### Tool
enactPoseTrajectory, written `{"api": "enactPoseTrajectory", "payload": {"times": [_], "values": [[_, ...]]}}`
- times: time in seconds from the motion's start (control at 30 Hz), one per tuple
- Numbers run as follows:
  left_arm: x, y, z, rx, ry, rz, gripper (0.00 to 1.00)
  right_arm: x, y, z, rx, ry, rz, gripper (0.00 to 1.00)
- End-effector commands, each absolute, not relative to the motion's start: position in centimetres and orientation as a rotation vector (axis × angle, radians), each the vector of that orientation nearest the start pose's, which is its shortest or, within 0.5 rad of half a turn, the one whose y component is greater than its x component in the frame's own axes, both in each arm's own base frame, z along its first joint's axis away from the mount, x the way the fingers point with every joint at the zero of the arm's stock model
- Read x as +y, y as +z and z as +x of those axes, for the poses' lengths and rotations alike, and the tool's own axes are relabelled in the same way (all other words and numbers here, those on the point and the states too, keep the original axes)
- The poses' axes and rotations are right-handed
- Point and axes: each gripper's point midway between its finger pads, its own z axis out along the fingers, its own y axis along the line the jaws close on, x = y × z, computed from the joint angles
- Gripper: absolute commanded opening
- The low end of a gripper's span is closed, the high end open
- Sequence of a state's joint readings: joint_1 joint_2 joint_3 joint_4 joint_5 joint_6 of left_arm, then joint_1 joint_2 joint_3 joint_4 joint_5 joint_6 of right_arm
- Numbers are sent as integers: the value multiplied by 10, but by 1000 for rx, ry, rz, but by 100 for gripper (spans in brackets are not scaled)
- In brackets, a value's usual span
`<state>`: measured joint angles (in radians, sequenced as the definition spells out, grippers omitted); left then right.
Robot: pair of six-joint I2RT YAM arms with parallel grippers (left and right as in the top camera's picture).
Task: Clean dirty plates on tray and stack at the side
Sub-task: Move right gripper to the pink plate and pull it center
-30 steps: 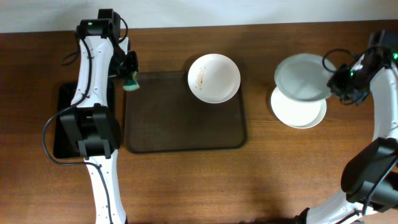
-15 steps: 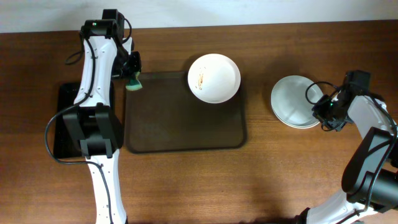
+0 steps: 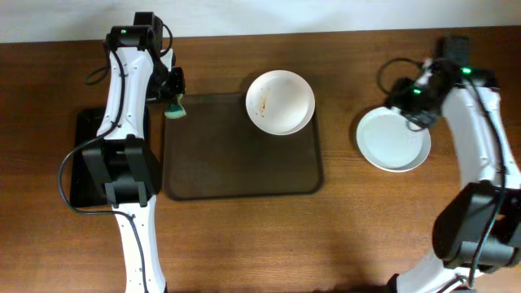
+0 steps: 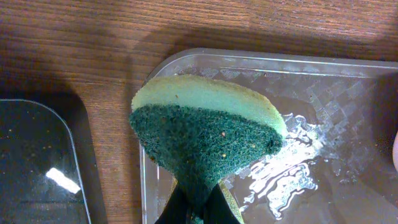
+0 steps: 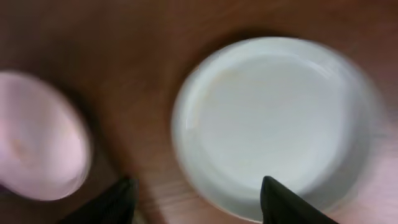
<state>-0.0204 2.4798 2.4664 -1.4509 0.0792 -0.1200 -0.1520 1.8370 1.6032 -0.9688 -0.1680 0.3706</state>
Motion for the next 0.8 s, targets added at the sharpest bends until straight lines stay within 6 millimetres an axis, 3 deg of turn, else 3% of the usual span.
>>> {"api": "enactPoseTrajectory", "payload": {"times": [0.0, 0.1, 0.13, 0.2, 0.33, 0.47, 0.53, 0.6, 0.77], "values": [[-25, 85, 499, 3043, -146, -121, 1, 40, 152, 448, 2655, 396, 626, 63], [-25, 85, 500, 3042, -146, -121, 1, 94, 132, 466, 2624, 401, 677, 55], [-25, 85, 500, 3042, -146, -120, 1, 114, 114, 469, 2637, 392, 691, 50], [-25, 85, 500, 3042, -146, -120, 1, 130, 93, 469, 2672, 375, 682, 48], [-30, 85, 502, 3033, -147, -106, 1, 143, 43, 465, 2751, 317, 713, 46], [-31, 85, 502, 3033, -148, -104, 1, 148, 5, 461, 2808, 298, 761, 35], [-32, 85, 501, 3035, -148, -100, 1, 154, -4, 456, 2843, 313, 759, 23], [-32, 85, 501, 3037, -148, -100, 1, 162, -5, 447, 2881, 337, 744, 4], [-32, 85, 501, 3037, -147, -100, 1, 183, -8, 400, 3067, 304, 651, 4]]}}
